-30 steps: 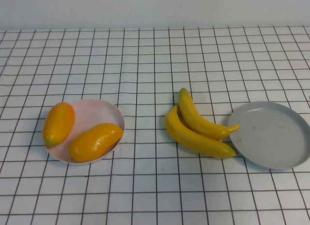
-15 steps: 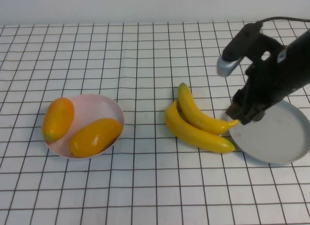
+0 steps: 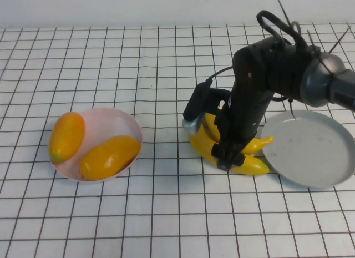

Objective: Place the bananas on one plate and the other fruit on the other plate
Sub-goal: Put another type of fruit in the right plate

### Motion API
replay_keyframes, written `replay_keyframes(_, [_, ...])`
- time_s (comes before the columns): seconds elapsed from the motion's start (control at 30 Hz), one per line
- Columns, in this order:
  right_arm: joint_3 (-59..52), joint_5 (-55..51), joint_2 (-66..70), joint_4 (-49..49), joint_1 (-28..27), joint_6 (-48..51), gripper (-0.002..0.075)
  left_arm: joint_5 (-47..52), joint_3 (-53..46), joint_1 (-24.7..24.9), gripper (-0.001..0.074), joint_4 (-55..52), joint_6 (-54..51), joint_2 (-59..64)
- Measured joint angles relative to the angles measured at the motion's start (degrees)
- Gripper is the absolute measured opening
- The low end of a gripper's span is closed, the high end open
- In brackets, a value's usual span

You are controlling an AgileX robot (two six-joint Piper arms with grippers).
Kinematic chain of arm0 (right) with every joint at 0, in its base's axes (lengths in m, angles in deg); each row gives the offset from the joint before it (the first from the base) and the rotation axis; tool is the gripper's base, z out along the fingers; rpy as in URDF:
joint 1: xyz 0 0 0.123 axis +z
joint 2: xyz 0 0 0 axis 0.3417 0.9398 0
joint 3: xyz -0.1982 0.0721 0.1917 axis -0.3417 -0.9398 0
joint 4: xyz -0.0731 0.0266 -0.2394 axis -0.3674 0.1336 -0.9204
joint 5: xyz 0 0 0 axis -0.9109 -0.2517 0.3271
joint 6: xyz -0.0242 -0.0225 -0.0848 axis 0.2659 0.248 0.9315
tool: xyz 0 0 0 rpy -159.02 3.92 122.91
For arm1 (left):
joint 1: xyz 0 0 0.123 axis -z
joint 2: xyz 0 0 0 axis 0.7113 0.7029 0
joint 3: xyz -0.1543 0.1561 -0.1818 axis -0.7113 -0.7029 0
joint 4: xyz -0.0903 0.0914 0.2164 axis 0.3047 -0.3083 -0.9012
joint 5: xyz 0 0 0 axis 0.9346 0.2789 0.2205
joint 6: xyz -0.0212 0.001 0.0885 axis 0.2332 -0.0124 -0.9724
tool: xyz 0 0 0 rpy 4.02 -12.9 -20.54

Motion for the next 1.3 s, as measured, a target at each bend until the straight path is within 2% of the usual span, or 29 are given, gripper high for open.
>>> replay_keyframes(0.17, [4.2,-1.7,3.6,0.2,0.1,-1.4,0.0507,0.0,0.0,0.0,-0.0004,0.0,0.0,0.0])
replay_keyframes(0.47, [4.4,-1.7,6.3,1.2,0.1,-1.7,0.0386,0.0,0.0,0.0,-0.0004,0.0,0.0,0.0])
replay_keyframes(0.57, [4.6,-1.6,6.3,1.1,0.1,-4.3,0.0314,0.0,0.0,0.0,-0.0004,0.0,0.0,0.0])
replay_keyframes(0.77, [8.8,-7.7,5.0,-1.9,0.1,-14.1,0.0308,0.0,0.0,0.0,-0.0004,0.0,0.0,0.0])
replay_keyframes(0.9, [6.9,-8.8,-0.8,-2.4,-1.1,-17.4,0.0308,0.0,0.0,0.0,-0.0004,0.0,0.0,0.0])
replay_keyframes(1.0, [3.0,-9.0,-6.9,-2.3,-4.9,-19.6,0.0308,0.0,0.0,0.0,-0.0004,0.0,0.0,0.0])
replay_keyframes(1.1, [-2.1,-9.4,-12.1,-2.2,-11.5,-20.5,0.0308,0.0,0.0,0.0,-0.0004,0.0,0.0,0.0])
replay_keyframes(1.3, [-8.7,-7.7,-13.0,-1.7,-24.2,-20.9,0.0308,0.0,0.0,0.0,-0.0003,0.0,0.0,0.0])
